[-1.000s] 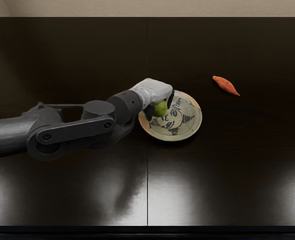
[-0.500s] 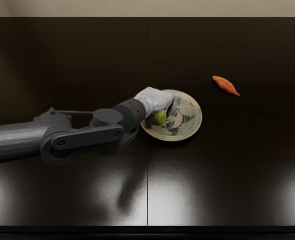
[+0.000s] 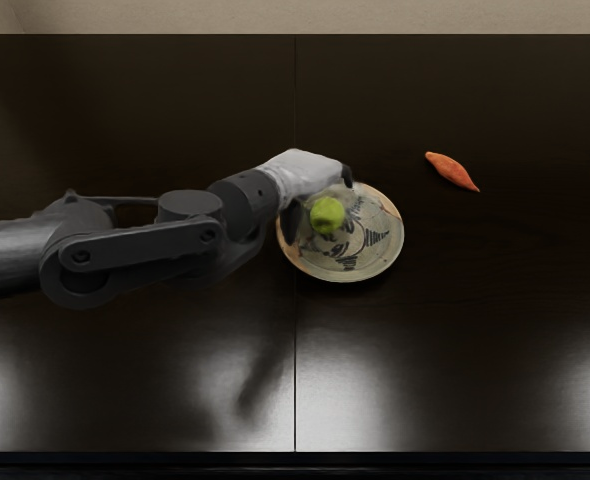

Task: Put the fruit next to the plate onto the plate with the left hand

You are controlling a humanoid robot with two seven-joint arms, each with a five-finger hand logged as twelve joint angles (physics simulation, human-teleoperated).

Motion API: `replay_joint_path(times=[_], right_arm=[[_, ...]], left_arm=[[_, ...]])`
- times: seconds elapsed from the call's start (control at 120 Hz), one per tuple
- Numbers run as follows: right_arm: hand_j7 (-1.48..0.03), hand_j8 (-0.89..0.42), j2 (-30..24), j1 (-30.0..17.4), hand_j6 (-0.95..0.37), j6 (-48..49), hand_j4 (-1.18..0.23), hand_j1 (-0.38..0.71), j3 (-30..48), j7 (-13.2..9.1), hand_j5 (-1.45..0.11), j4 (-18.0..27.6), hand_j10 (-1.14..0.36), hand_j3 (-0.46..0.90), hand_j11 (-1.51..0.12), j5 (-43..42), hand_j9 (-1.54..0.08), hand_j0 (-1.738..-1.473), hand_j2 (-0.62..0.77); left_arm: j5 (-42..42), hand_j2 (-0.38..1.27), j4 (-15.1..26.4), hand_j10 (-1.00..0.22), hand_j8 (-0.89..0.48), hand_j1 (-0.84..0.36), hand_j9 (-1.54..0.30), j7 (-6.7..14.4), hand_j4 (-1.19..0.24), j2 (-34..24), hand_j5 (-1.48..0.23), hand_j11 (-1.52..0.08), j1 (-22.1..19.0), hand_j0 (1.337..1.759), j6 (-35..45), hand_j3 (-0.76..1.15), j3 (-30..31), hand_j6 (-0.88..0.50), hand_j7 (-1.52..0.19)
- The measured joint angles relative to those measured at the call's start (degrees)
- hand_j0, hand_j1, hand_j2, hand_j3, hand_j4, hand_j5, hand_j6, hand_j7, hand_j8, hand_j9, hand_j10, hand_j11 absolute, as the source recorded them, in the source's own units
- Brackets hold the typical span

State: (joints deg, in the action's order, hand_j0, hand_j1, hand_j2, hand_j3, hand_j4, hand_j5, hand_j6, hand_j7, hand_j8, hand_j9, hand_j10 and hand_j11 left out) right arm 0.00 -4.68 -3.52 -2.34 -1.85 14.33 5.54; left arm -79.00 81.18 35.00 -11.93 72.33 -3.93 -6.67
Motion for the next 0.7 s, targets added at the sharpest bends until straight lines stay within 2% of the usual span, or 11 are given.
replay_joint_path(times=[0.233,0.4,0.467,0.533,0.7], right_arm=[[-0.04,-0.03,0.00,-0.22,-0.03,0.00,-0.03,-0.31,-0.03,0.00,-0.04,0.00,-0.03,0.00,-0.04,0.00,-0.04,-1.658,-0.01],[-0.04,-0.03,0.00,-0.34,-0.03,0.00,-0.03,-0.31,0.01,0.00,-0.04,0.00,-0.03,0.00,-0.04,0.00,-0.04,-1.658,-0.01],[-0.04,-0.03,0.00,-0.36,-0.03,0.00,-0.03,-0.31,0.03,0.00,-0.04,0.00,-0.03,0.00,-0.04,-0.02,-0.04,-1.658,-0.01],[-0.04,-0.03,0.00,-0.39,-0.03,0.00,-0.03,-0.31,0.04,0.00,-0.04,0.01,-0.03,0.00,-0.04,-0.04,-0.04,-1.658,-0.01],[-0.04,-0.03,0.00,-0.39,-0.03,0.00,-0.03,-0.31,0.05,0.00,-0.04,0.02,-0.03,0.00,-0.04,-0.08,-0.04,-1.658,-0.01]], left_arm=[[30.45,0.06,5.30,-0.27,-0.26,0.04,-0.35,0.00,-0.26,-9.11,-0.35,-0.35,-0.65,1.658,-10.85,0.00,-9.31,-0.26,-0.35],[54.70,0.05,5.97,-0.26,-0.26,0.04,-0.34,0.00,-0.26,-23.34,-0.34,-0.34,-1.06,1.658,-25.29,0.00,-15.05,-0.26,-0.34],[63.52,0.05,5.94,-0.26,-0.26,0.04,-0.33,0.00,-0.26,-28.94,-0.33,-0.33,-4.27,1.658,-28.02,0.00,-17.54,-0.25,-0.33],[69.76,0.05,5.93,-0.26,-0.26,0.05,-0.33,0.00,-0.26,-31.38,-0.33,-0.33,-7.78,1.658,-29.47,0.00,-20.76,-0.25,-0.33],[77.89,0.05,5.57,-0.25,-0.25,0.05,-0.33,0.00,-0.25,-36.55,-0.33,-0.33,-11.93,1.658,-30.76,0.00,-25.63,-0.25,-0.33]])
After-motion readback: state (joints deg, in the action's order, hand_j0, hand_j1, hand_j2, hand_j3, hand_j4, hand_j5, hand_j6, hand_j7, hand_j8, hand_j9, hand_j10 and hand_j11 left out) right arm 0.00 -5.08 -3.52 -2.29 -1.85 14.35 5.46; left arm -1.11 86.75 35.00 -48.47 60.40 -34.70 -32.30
